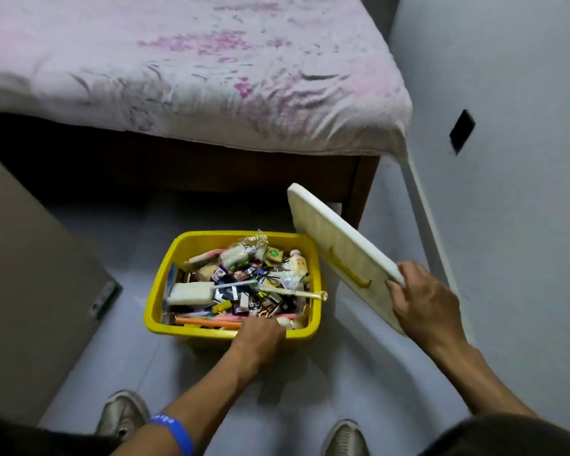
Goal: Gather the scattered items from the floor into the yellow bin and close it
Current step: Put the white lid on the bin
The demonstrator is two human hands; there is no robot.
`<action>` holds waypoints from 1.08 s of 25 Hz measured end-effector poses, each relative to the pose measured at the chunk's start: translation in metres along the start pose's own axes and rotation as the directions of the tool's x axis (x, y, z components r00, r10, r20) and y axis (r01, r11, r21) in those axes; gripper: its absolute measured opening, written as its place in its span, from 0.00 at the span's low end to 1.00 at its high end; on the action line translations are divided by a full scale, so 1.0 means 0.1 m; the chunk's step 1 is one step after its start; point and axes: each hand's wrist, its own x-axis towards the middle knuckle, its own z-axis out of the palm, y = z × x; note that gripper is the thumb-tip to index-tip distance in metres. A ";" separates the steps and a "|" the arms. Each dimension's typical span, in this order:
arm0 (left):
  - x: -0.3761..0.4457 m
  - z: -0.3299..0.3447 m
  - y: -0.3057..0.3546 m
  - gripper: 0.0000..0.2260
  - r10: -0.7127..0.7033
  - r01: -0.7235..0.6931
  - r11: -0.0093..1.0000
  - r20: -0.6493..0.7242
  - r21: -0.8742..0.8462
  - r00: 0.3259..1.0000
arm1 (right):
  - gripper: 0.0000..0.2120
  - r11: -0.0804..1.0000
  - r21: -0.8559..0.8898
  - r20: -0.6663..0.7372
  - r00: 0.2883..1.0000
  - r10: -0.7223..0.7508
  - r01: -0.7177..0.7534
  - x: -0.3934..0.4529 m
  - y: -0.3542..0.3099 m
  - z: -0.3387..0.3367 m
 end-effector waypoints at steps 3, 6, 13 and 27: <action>0.01 0.09 -0.08 0.12 0.017 -0.017 0.999 -0.004 -0.051 1.000 | 0.05 0.999 0.046 -0.050 0.999 -0.004 0.007 0.12 -0.14 0.03; 0.17 -0.04 -0.30 0.16 0.030 -0.065 0.969 -0.148 -0.238 0.989 | 0.05 0.997 0.046 -0.047 0.997 -0.054 0.057 0.25 -0.27 0.11; 0.36 0.27 -0.50 0.29 -0.222 0.279 0.899 0.197 -0.338 0.955 | 0.05 0.981 0.004 -0.149 0.970 -0.193 0.195 0.44 -0.55 0.13; 0.00 0.56 -1.57 0.28 -0.223 0.290 0.899 0.230 -0.327 0.947 | 0.10 0.867 0.013 -0.211 0.849 -0.485 0.498 0.67 -1.17 0.35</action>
